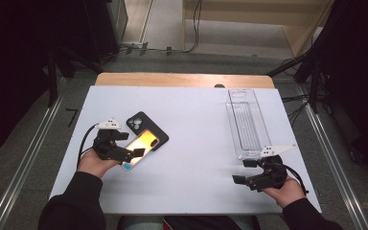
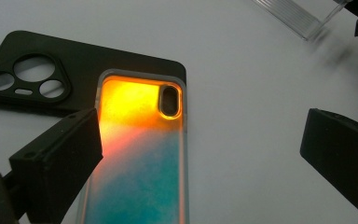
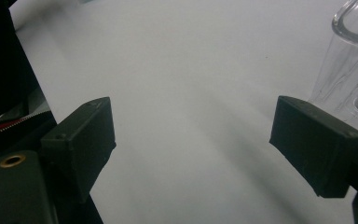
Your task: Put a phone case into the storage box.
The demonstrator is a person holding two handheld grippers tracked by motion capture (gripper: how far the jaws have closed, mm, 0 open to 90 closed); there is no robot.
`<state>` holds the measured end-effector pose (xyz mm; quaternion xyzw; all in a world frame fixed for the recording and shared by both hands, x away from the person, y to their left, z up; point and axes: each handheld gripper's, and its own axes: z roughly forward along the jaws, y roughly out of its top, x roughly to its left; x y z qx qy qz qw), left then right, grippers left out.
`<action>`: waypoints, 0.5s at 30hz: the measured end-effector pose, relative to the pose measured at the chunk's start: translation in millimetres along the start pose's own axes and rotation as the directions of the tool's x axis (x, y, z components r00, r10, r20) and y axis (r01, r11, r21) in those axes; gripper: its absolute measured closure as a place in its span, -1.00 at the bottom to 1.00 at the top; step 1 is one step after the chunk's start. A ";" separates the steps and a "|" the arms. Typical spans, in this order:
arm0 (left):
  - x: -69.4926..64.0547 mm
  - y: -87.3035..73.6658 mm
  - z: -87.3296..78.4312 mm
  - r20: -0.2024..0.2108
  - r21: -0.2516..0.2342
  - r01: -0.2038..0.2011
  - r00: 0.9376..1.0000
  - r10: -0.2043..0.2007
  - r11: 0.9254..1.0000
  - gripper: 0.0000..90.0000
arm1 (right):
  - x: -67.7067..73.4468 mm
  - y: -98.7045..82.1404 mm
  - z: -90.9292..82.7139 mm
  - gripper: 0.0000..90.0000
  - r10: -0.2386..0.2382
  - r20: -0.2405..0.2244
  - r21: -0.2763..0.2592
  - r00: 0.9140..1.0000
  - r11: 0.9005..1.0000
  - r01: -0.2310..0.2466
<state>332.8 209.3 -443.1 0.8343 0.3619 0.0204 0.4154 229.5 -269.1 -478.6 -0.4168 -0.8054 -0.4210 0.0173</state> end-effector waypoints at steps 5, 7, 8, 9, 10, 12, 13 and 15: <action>5.7 5.1 3.3 0.013 -0.009 -0.020 1.000 0.020 1.000 -1.00 | 0.2 0.2 -1.4 -0.73 -0.003 0.004 -0.011 1.000 1.000 0.003; 8.0 6.0 5.4 0.030 -0.023 -0.038 0.999 0.039 0.999 -1.00 | 0.0 0.2 -1.5 -0.73 -0.002 0.005 -0.011 1.000 1.000 0.002; 8.0 6.0 5.4 0.030 -0.023 -0.038 0.999 0.039 0.999 -1.00 | -0.1 0.2 -1.5 -0.73 -0.003 0.004 -0.009 1.000 1.000 0.003; 9.7 5.8 8.2 0.036 -0.023 -0.040 0.999 0.041 0.999 -1.00 | 0.1 0.2 -1.4 -0.73 -0.003 0.004 -0.010 1.000 1.000 0.003; 10.0 5.6 9.5 0.038 -0.021 -0.042 0.998 0.043 0.999 -1.00 | 0.3 0.2 -1.4 -0.73 -0.003 0.003 -0.010 1.000 1.000 0.004; 8.8 5.1 12.2 0.031 -0.009 -0.055 0.998 0.055 0.998 -1.00 | 0.7 0.2 -1.6 -0.73 -0.002 0.000 -0.010 1.000 1.000 0.002; 8.6 4.9 13.0 0.032 -0.002 -0.062 0.998 0.062 0.998 -1.00 | 0.7 0.2 -1.5 -0.73 -0.001 0.002 -0.010 1.000 1.000 0.001; 8.5 4.4 14.5 0.029 0.007 -0.059 0.998 0.058 0.998 -1.00 | 0.3 0.2 -1.5 -0.73 -0.001 0.002 -0.010 1.000 1.000 0.001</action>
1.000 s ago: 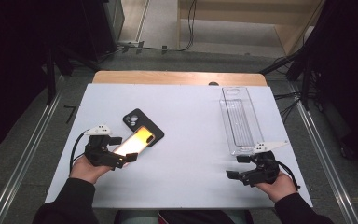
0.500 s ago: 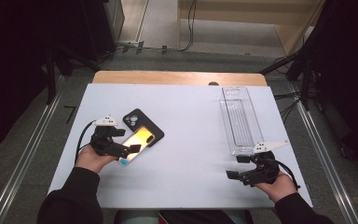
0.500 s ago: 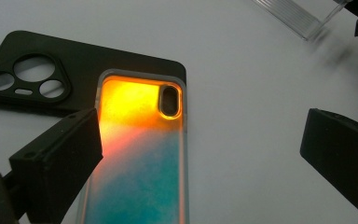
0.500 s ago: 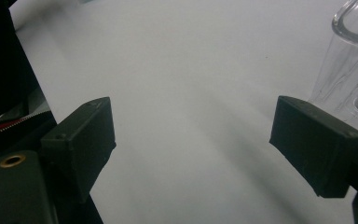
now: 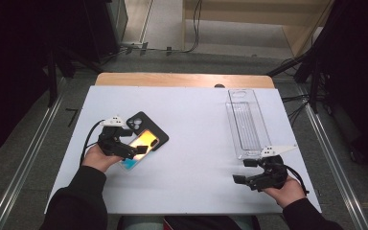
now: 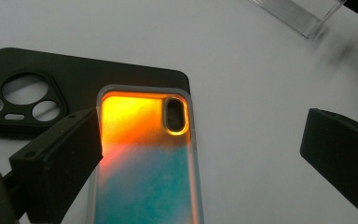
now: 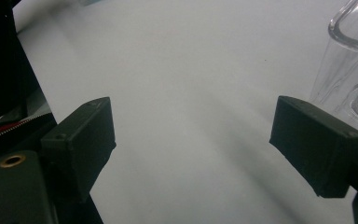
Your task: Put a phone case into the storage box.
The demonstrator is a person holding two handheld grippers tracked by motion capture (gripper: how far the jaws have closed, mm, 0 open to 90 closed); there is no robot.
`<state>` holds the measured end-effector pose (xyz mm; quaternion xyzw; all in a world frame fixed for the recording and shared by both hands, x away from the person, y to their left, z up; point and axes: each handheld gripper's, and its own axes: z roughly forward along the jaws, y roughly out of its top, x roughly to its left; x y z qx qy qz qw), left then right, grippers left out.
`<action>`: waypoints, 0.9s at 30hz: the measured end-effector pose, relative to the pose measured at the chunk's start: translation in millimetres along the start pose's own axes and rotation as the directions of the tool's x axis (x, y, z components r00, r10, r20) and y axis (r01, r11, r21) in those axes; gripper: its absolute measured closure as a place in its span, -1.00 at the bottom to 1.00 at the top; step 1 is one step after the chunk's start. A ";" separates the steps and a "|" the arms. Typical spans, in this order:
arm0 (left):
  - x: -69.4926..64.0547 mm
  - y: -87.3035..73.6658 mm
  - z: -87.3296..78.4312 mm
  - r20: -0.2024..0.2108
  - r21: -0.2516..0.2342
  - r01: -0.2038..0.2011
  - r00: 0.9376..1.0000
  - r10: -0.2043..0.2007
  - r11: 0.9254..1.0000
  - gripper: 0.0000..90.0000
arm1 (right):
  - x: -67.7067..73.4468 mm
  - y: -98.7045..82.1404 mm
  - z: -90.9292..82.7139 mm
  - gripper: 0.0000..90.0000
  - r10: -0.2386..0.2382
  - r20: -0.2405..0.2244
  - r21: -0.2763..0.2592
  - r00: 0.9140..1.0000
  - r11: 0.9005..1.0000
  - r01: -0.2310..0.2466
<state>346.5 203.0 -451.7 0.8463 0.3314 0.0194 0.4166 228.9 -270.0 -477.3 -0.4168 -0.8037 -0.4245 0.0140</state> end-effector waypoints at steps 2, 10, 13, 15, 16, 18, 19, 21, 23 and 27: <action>0.2 -0.4 0.5 -0.007 -0.001 -0.004 1.000 0.004 1.000 -1.00 | 0.1 0.0 -0.1 -0.73 -0.001 0.001 0.000 1.000 1.000 0.001; 1.9 -4.8 4.0 -0.039 -0.001 -0.005 0.999 0.005 1.000 -1.00 | 0.0 0.1 -0.3 -0.73 -0.001 0.002 0.002 1.000 1.000 0.001; 3.7 -9.6 7.5 -0.048 -0.010 0.002 0.999 -0.003 1.000 -1.00 | 0.2 0.2 -0.3 -0.73 -0.001 0.000 0.002 1.000 1.000 0.001; 5.2 -10.7 8.4 -0.053 0.000 -0.003 0.999 0.003 1.000 -1.00 | 0.3 0.1 -0.5 -0.73 -0.002 0.000 0.004 1.000 1.000 0.002; 5.4 -11.3 9.2 -0.061 0.000 0.000 0.998 0.000 1.000 -1.00 | 0.4 0.1 -0.5 -0.73 -0.002 -0.001 0.003 1.000 1.000 0.002; 6.7 -12.2 10.9 -0.053 0.006 0.003 0.999 -0.002 1.000 -1.00 | 0.4 0.0 -0.6 -0.73 -0.002 0.001 0.002 1.000 1.000 0.002; 6.8 -12.5 11.8 -0.056 0.013 0.003 0.998 -0.002 1.000 -1.00 | 0.4 0.1 -0.7 -0.73 -0.002 0.001 0.003 1.000 1.000 0.002; 6.8 -12.9 13.5 -0.059 0.028 -0.002 0.998 0.004 1.000 -1.00 | 0.3 0.0 -0.8 -0.73 -0.003 0.001 0.002 1.000 1.000 0.003; 6.7 -13.3 15.3 -0.063 0.038 -0.004 0.998 0.006 0.999 -1.00 | 0.3 0.1 -0.9 -0.73 -0.003 0.002 0.002 1.000 1.000 0.003; 8.5 -15.3 18.5 -0.075 0.063 -0.002 0.997 0.007 0.998 -1.00 | 0.3 0.0 -0.7 -0.73 -0.004 0.003 0.004 1.000 1.000 0.003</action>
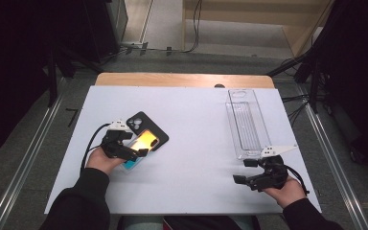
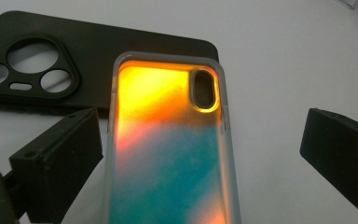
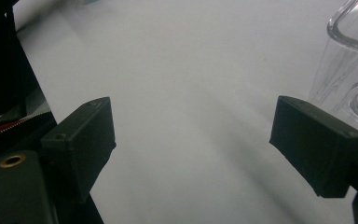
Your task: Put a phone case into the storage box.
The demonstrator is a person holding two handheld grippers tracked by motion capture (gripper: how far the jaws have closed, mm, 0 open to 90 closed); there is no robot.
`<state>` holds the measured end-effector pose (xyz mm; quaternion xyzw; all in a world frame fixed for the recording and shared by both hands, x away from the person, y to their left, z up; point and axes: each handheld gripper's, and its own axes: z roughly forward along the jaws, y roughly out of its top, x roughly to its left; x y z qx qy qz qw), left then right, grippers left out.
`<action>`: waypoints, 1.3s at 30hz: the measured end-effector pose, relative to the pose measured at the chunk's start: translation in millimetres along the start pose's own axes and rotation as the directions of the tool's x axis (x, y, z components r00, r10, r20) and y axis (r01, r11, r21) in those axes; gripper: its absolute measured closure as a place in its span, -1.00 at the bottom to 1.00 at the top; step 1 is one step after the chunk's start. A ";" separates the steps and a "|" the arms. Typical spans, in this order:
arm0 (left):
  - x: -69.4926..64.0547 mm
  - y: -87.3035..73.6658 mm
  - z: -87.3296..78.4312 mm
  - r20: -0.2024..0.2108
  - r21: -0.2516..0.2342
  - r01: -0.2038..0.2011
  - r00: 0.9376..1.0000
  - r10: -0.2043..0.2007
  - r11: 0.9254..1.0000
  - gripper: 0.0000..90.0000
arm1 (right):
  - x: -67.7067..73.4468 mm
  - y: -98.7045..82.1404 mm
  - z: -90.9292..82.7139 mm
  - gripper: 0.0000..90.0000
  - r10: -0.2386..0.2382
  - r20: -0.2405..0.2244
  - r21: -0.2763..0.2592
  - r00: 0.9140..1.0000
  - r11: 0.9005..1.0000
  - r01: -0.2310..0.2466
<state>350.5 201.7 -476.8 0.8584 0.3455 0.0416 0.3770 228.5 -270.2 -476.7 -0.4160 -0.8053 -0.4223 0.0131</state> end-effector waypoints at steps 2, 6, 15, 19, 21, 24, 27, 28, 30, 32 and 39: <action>0.5 -1.4 2.5 -0.001 0.010 0.001 1.000 -0.001 1.000 -1.00 | 0.1 0.0 0.1 -0.73 0.000 0.000 0.001 1.000 1.000 0.000; 1.1 -2.1 5.8 0.001 0.038 0.008 1.000 -0.008 0.999 -1.00 | 0.4 0.1 0.3 -0.73 0.002 -0.001 0.002 1.000 1.000 -0.002; -2.2 -4.3 14.4 -0.048 0.101 -0.044 0.998 0.049 0.994 -1.00 | 0.1 0.0 0.5 -0.73 0.000 -0.001 0.004 1.000 1.000 0.000; -4.1 -5.4 19.2 -0.074 0.121 -0.038 0.996 0.047 0.992 -0.91 | 0.2 0.0 0.6 -0.73 0.000 -0.001 0.004 1.000 1.000 0.000; -6.7 -7.4 21.8 -0.100 0.120 -0.051 0.993 0.063 0.991 -0.88 | 0.1 -0.1 0.7 -0.73 0.000 -0.001 0.003 1.000 1.000 0.000; -8.1 -9.0 20.8 -0.134 0.114 -0.063 0.988 0.079 0.991 -0.79 | 0.0 -0.2 0.5 -0.73 0.001 0.000 0.002 1.000 1.000 -0.001; -8.9 -11.6 20.4 -0.154 0.101 -0.081 0.983 0.096 0.992 -0.64 | 0.0 -0.2 0.7 -0.73 0.000 0.000 0.003 1.000 1.000 0.000; -9.0 -11.6 20.5 -0.156 0.101 -0.083 0.983 0.098 0.991 -0.64 | 0.1 -0.1 0.6 -0.73 0.000 0.000 0.005 1.000 1.000 0.000; -9.7 -11.4 20.6 -0.160 0.103 -0.082 0.982 0.098 0.991 -0.64 | 0.3 -0.2 0.5 -0.73 0.002 0.000 0.002 1.000 1.000 -0.002; -9.7 -11.5 20.5 -0.160 0.102 -0.082 0.982 0.097 0.991 -0.63 | 0.1 -0.1 0.4 -0.73 0.002 0.000 0.003 1.000 1.000 -0.002; -10.7 -8.4 19.3 -0.160 0.111 -0.038 0.986 0.055 0.993 -0.62 | 0.0 0.0 0.3 -0.73 0.003 0.000 0.001 1.000 1.000 -0.003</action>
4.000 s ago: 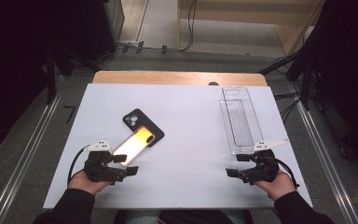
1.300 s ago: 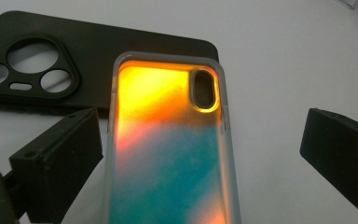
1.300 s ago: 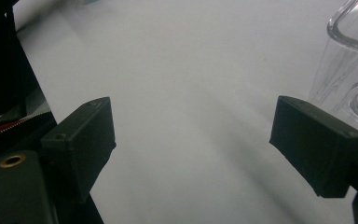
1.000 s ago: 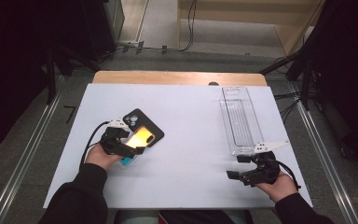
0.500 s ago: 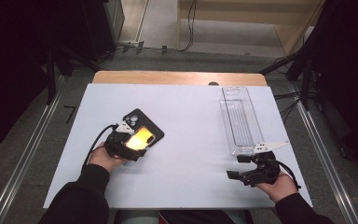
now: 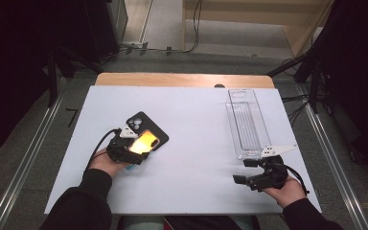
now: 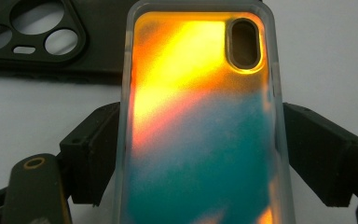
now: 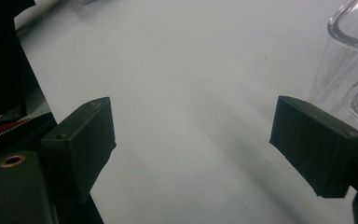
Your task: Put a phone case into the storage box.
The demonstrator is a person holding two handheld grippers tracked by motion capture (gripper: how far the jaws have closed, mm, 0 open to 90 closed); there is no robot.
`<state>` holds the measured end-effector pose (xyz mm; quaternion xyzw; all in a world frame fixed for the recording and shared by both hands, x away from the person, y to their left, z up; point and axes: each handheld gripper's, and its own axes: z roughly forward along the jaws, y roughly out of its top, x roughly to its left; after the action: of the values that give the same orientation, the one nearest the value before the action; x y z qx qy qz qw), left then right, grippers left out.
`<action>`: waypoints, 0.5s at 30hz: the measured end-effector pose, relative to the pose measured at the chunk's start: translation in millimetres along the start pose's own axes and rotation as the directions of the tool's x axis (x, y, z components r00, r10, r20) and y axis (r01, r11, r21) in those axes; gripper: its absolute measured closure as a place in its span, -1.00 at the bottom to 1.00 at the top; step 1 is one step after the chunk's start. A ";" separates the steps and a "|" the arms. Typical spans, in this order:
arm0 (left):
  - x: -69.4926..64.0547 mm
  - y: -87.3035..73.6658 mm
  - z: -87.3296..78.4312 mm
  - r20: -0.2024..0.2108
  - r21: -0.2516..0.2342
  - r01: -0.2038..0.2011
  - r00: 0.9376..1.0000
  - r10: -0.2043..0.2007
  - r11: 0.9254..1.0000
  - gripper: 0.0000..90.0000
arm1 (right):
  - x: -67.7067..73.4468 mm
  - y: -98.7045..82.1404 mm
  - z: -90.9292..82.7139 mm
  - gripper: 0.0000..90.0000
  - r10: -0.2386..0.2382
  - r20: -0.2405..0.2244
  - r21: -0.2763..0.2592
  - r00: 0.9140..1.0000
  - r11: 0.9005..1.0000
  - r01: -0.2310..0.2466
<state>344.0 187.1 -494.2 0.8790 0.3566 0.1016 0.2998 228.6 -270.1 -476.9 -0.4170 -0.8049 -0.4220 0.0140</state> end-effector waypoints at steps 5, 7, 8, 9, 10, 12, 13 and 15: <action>2.7 6.0 -8.7 0.048 0.005 0.045 0.998 -0.045 0.999 -0.62 | -0.2 0.1 -0.4 -0.73 0.001 -0.001 -0.002 1.000 1.000 -0.001; 2.0 9.7 -15.5 0.066 -0.017 0.060 0.996 -0.058 0.998 -0.62 | -0.4 0.0 -0.5 -0.73 0.000 0.000 -0.002 1.000 1.000 0.000; 1.5 11.1 -18.6 0.071 -0.024 0.059 0.996 -0.057 0.998 -0.62 | -0.6 0.0 -0.5 -0.73 0.000 0.001 -0.002 1.000 1.000 0.000; 0.7 12.4 -21.2 0.075 -0.025 0.058 0.996 -0.056 0.998 -0.62 | -0.7 0.0 -0.3 -0.73 0.001 0.000 -0.005 1.000 1.000 -0.001; -0.4 13.2 -23.6 0.077 -0.028 0.053 0.996 -0.051 0.998 -0.62 | -0.7 0.0 -0.3 -0.73 0.000 0.000 -0.004 1.000 1.000 0.000; -3.1 14.7 -27.5 0.091 -0.032 0.057 0.994 -0.054 0.998 -0.62 | -0.5 -0.1 -0.5 -0.73 -0.001 0.000 -0.005 1.000 1.000 0.001; -4.2 15.5 -29.8 0.095 -0.031 0.053 0.994 -0.050 0.998 -0.62 | -0.4 -0.1 -0.6 -0.73 0.000 0.000 -0.006 1.000 1.000 0.000; -7.5 17.0 -34.1 0.101 -0.041 0.063 0.993 -0.059 0.997 -0.62 | -0.3 -0.1 -1.1 -0.73 0.000 0.000 -0.007 1.000 1.000 0.000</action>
<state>334.8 187.8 -456.6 0.8649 0.3655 0.0564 0.3394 228.4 -271.0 -476.4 -0.4173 -0.8033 -0.4247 0.0125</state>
